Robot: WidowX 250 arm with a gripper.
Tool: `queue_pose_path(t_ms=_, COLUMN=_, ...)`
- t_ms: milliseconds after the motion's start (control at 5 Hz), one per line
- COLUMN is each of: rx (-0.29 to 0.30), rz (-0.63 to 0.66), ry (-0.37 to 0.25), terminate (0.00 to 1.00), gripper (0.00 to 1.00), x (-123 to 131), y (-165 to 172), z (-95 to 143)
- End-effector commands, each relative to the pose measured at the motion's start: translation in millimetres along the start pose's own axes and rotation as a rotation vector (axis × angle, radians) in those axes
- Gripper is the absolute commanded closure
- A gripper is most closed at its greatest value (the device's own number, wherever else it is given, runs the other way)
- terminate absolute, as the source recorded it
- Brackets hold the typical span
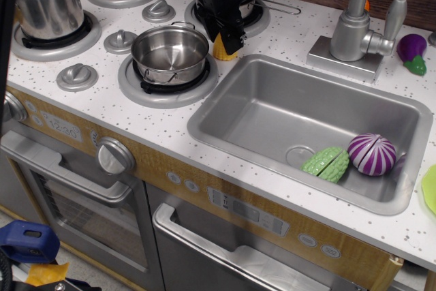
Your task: Put corn in pan which is on stove
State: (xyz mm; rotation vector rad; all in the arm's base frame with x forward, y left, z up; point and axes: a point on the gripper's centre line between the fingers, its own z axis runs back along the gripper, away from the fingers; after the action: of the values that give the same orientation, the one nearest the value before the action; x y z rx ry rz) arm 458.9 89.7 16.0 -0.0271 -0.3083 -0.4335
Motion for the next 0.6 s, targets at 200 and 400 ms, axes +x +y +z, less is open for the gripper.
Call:
queue_pose_path(t_ms=200, rx=0.032, rz=-0.008, ry=0.038, terminate=0.0, gripper=1.0, x=20.3, y=2.5, z=77.9)
queue_pose_path(t_ms=400, rx=0.063, rz=-0.013, ry=0.086, terminate=0.0, gripper=1.0, x=16.4, y=5.1, z=103.6)
